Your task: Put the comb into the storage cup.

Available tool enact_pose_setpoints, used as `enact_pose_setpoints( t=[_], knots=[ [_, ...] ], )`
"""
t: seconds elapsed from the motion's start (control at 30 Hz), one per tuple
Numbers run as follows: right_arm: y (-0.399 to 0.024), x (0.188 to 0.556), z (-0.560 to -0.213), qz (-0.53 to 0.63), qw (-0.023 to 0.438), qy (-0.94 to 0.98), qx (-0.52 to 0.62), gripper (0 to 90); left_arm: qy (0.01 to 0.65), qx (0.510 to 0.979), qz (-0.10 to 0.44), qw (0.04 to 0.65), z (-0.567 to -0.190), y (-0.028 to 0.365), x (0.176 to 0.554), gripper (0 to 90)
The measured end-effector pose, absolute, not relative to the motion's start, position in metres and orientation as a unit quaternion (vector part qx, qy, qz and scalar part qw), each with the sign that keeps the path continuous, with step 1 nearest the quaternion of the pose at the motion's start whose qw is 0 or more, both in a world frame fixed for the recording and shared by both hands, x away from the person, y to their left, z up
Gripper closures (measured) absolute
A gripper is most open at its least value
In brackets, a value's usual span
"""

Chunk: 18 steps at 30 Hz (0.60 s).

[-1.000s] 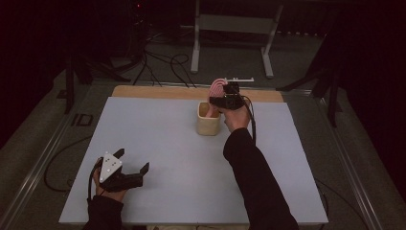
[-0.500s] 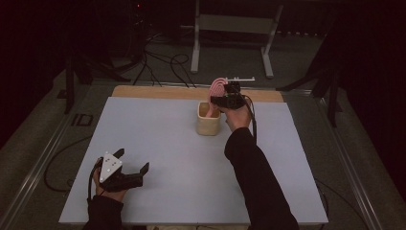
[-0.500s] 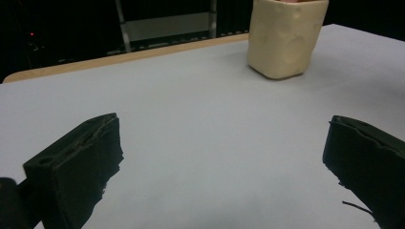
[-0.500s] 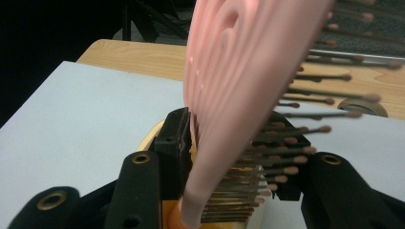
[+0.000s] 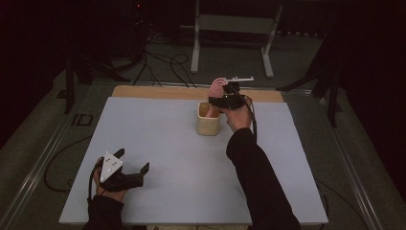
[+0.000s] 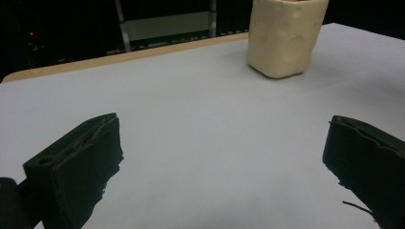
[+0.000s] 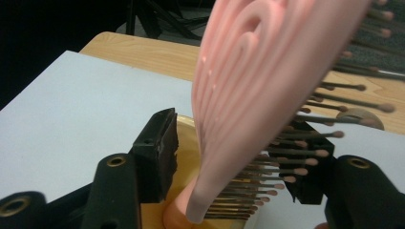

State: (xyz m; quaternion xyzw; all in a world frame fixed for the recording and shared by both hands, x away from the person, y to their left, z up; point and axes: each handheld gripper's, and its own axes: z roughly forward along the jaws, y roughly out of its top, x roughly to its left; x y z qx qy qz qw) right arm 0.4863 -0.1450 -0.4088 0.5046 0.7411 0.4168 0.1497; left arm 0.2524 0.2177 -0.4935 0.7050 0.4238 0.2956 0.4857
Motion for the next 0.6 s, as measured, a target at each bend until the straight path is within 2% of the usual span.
enact_pose_setpoints(
  t=[0.2, 0.6],
  knots=[
    [-0.1457, 0.4858, -0.4079, 0.414, 0.153, 0.745, 0.501, 28.2, 0.424, 0.705, 0.296, 0.486, -0.4937, 0.2175, 0.2525, 0.3],
    [-0.1517, 0.4835, -0.4044, 0.411, 0.165, 0.744, 0.5, 15.1, 0.423, 0.706, 0.299, 0.484, -0.4938, 0.2172, 0.2526, 0.3]
  ],
)
